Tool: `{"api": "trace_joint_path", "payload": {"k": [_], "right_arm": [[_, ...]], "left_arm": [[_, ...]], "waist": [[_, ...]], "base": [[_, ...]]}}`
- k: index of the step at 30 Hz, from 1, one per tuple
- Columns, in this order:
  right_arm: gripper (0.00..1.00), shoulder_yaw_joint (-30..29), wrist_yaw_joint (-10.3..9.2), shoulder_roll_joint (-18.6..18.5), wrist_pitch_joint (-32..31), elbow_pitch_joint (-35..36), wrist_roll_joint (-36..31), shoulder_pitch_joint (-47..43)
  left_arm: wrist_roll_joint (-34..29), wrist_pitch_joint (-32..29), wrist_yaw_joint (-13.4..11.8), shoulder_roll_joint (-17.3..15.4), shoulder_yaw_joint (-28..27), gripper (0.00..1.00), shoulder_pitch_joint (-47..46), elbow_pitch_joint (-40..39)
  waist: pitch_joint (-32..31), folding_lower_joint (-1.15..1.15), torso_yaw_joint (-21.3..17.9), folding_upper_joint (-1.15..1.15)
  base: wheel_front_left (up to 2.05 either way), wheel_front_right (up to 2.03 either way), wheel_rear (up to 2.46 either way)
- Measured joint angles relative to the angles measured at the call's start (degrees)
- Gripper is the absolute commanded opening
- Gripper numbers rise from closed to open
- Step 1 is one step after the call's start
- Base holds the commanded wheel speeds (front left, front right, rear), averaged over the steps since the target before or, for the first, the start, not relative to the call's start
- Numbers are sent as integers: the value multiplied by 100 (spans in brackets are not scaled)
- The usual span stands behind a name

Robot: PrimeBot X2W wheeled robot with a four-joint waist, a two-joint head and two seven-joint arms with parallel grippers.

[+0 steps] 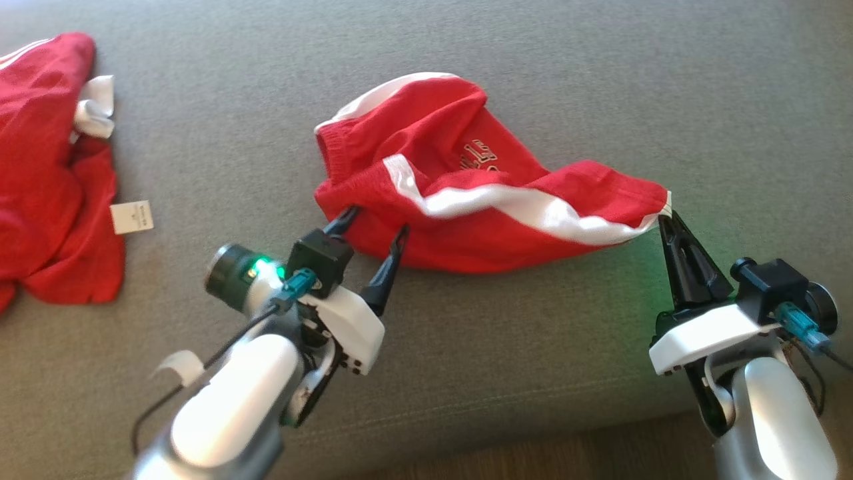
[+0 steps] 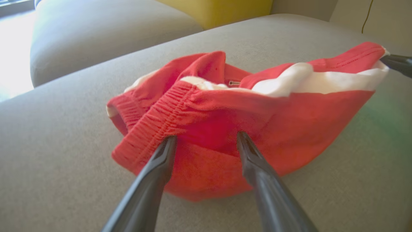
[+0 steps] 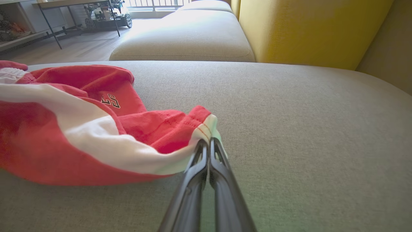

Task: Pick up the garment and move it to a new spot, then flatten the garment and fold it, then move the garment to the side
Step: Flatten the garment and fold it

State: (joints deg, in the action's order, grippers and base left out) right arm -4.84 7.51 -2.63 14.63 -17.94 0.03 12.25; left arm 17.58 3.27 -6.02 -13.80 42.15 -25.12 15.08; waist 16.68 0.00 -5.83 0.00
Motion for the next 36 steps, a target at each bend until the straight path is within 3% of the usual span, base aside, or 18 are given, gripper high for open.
{"api": "trace_joint_path", "payload": {"k": [8, 14, 19, 36], "right_arm": [[0, 69, 0, 0, 0, -25, 113, -1], [4, 164, 0, 0, 0, -24, 174, 2], [4, 169, 0, 0, 0, -16, 204, 6], [4, 289, 0, 0, 0, -16, 198, 15]], "left_arm": [[-159, -957, -163, -765, -57, 100, 34, -1673], [-253, -1653, -60, -1072, -70, 100, -204, -1868], [-69, -2041, 138, -1099, 13, 100, -233, -1869], [66, -2168, 358, -1045, 200, 100, -462, -1234]], "waist": [[-1, 0, -238, 0], [54, 0, -357, 0], [125, 0, -408, 0], [174, 0, -388, 0]], "base": [[0, 0, 0], [0, 0, 0], [0, 0, 0], [0, 0, 0]]}}
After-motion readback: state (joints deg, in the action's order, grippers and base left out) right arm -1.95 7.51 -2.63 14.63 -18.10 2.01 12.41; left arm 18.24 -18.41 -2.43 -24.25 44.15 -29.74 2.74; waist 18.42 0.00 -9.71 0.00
